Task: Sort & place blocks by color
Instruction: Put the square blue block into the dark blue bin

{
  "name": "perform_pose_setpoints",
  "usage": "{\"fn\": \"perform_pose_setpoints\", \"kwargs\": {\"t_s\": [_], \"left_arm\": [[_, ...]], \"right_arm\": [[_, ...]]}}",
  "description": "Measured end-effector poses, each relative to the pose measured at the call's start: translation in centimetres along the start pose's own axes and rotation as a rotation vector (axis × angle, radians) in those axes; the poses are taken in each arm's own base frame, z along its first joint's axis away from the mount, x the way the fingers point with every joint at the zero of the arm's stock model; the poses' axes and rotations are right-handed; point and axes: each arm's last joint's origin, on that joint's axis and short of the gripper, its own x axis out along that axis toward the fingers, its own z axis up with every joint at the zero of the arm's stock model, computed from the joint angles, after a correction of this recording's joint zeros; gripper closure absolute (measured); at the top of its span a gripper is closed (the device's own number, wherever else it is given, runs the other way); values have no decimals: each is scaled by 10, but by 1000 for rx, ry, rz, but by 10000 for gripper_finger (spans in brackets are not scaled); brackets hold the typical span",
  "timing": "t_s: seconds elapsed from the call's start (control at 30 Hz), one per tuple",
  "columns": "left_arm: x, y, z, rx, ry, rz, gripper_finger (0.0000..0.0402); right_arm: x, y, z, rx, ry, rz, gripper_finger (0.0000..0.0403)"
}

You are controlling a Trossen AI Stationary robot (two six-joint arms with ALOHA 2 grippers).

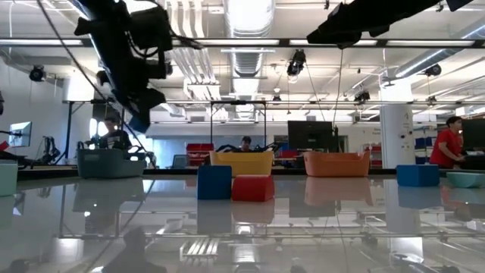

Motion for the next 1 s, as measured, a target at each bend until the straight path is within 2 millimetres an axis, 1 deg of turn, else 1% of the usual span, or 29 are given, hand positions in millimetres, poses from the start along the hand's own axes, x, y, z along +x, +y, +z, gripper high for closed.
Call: {"fn": "perform_pose_setpoints", "kwargs": {"t_s": [0.17, 0.3, 0.5, 0.57, 0.73, 1.0], "left_arm": [[22, 23, -9, -94, 43, 57, 287], [39, 35, -22, -133, 119, 108, 287], [55, 35, -33, -138, 168, 115, 287], [57, 36, -38, -130, 188, 126, 281], [61, 36, -45, -114, 215, 138, 249], [64, 35, -54, -121, 237, 148, 241]], "right_arm": [[0, 0, 0, -3, 0, 0, 209], [0, 0, 2, -7, -16, -2, 209], [-1, -3, 16, -69, -161, -33, 209], [-2, -4, 21, -101, -219, -49, 209], [-5, -6, 30, -186, -306, -86, 209], [-7, -10, 36, -263, -366, -131, 209]]}}
